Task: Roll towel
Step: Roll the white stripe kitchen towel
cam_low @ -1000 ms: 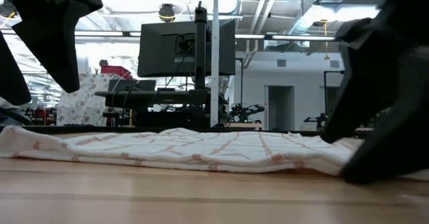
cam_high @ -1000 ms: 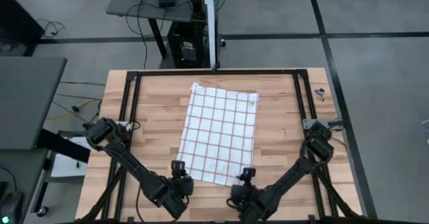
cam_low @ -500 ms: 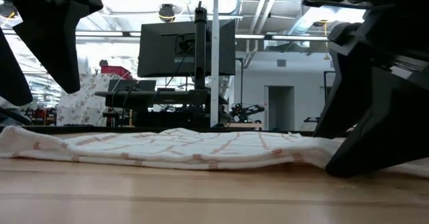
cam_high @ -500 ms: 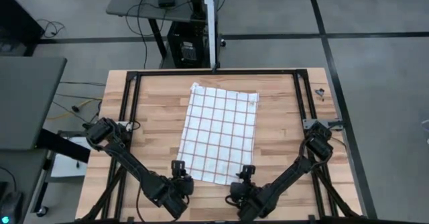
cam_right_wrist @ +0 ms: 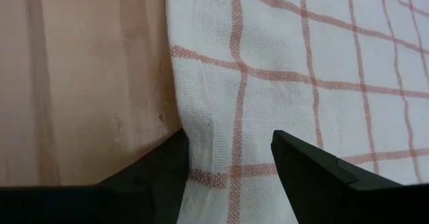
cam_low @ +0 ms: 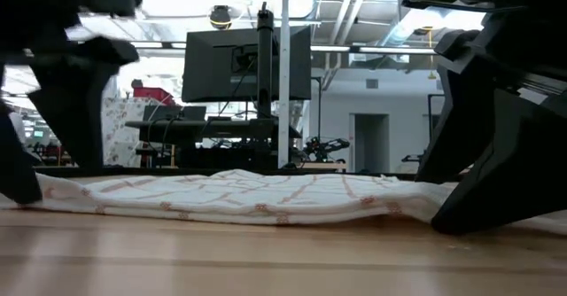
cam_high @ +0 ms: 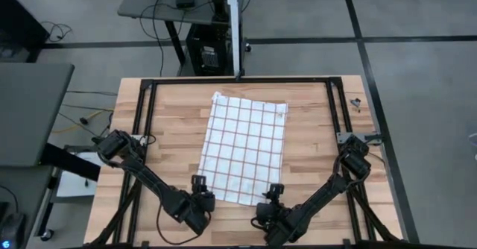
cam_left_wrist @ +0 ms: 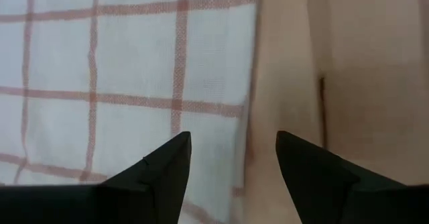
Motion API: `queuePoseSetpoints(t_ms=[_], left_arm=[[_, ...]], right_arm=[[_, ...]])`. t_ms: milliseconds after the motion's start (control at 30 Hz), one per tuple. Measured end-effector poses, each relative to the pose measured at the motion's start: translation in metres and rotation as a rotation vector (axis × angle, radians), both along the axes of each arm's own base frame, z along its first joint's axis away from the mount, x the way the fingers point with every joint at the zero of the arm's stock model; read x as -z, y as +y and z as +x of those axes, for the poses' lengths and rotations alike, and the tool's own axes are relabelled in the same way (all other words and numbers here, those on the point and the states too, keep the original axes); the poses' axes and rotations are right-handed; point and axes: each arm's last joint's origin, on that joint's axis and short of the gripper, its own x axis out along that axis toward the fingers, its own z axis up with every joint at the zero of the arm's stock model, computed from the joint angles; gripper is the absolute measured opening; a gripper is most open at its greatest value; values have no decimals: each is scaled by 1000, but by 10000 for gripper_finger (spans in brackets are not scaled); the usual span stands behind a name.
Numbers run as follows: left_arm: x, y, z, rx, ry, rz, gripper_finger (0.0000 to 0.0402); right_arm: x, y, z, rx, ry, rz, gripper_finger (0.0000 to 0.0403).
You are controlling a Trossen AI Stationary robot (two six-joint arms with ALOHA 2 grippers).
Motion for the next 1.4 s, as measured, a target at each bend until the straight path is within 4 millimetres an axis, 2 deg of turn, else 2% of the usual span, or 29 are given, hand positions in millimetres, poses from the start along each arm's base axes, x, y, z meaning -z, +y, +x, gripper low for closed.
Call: queuePoseSetpoints(t_ms=[300, 600, 967, 1200, 1300, 1400], left_arm=[[13, 13, 1, -41, -31, -8, 202], [16, 25, 9, -89, -53, 13, 190], [17, 26, 11, -60, -61, 37, 164], [17, 24, 8, -100, -68, 24, 139], [18, 23, 7, -115, -68, 15, 106], [18, 22, 7, -112, -59, 4, 53]], right_arm=[[0, 1, 0, 0, -5, 4, 207], [0, 1, 1, -1, -8, 7, 207], [0, 1, 1, 0, -8, 9, 204], [0, -1, 0, 55, -12, 40, 161], [0, -2, 2, 73, 4, 71, 127], [1, -4, 3, 83, 32, 99, 83]])
